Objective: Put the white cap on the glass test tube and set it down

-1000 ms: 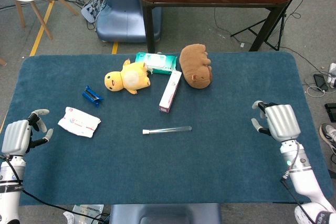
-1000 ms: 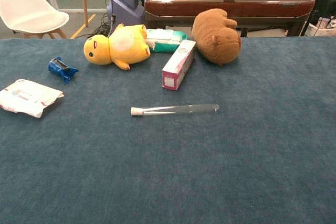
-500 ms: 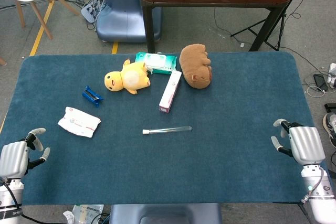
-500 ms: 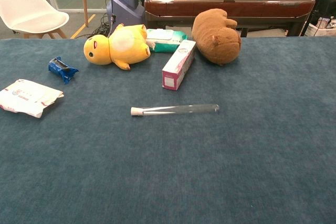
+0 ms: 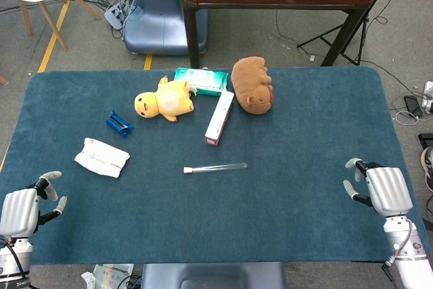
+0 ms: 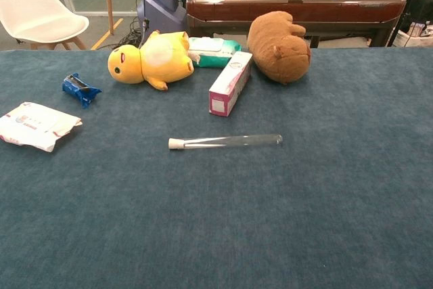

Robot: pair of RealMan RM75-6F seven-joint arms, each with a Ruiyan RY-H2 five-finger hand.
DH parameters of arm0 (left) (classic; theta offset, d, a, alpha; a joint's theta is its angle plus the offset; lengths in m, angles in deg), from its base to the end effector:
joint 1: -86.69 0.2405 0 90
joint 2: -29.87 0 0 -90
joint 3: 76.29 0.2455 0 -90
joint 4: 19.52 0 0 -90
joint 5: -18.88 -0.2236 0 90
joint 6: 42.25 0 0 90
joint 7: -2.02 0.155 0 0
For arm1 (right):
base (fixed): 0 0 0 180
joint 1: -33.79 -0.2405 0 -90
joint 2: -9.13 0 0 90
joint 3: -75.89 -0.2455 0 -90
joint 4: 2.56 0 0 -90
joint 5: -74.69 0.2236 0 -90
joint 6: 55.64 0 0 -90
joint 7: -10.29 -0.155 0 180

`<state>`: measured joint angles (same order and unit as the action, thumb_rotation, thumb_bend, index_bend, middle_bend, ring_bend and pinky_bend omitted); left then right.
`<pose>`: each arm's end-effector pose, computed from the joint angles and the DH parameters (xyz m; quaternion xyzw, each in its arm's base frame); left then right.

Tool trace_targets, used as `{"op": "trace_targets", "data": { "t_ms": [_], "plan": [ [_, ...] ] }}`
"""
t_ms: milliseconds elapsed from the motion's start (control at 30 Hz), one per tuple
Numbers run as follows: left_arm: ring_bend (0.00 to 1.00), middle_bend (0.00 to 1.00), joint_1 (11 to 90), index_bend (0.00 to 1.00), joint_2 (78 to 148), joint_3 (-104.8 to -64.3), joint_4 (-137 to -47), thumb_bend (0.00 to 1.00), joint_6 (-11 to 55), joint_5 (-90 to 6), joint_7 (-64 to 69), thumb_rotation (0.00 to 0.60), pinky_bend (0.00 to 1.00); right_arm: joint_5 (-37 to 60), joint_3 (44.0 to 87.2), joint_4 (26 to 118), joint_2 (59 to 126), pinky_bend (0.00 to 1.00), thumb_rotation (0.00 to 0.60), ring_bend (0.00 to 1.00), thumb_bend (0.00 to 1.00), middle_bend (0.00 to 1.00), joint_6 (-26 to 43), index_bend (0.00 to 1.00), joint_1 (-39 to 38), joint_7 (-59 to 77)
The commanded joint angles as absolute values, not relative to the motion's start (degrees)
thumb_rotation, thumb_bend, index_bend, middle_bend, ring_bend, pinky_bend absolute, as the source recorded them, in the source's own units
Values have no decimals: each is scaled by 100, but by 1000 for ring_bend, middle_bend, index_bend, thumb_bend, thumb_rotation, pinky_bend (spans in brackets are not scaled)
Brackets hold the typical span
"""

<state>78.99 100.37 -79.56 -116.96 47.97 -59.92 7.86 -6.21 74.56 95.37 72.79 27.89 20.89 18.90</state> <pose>-0.2796 0.2039 0.1192 -0.5329 -0.4092 -0.4286 0.6040 -0.2744 -0.2246 0.1316 0.6218 -0.3631 0.3792 0.5812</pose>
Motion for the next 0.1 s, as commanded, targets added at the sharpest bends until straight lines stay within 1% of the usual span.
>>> {"op": "trace_targets", "data": {
  "t_ms": [33,100],
  "plan": [
    [552,622,7910,318,10026,-7975,-11710,288,4784,-6006,801,600,561,-648,7434,9520,7292,712,600,559,324,608,2772,422,2103,1883],
    [552,622,7918,319,10013,-7996,-11727,288,4778,-6024,817,600,561,-673,7414,9514,7296,712,600,559,324,608,2767,422,2118,1873]
  ]
}}
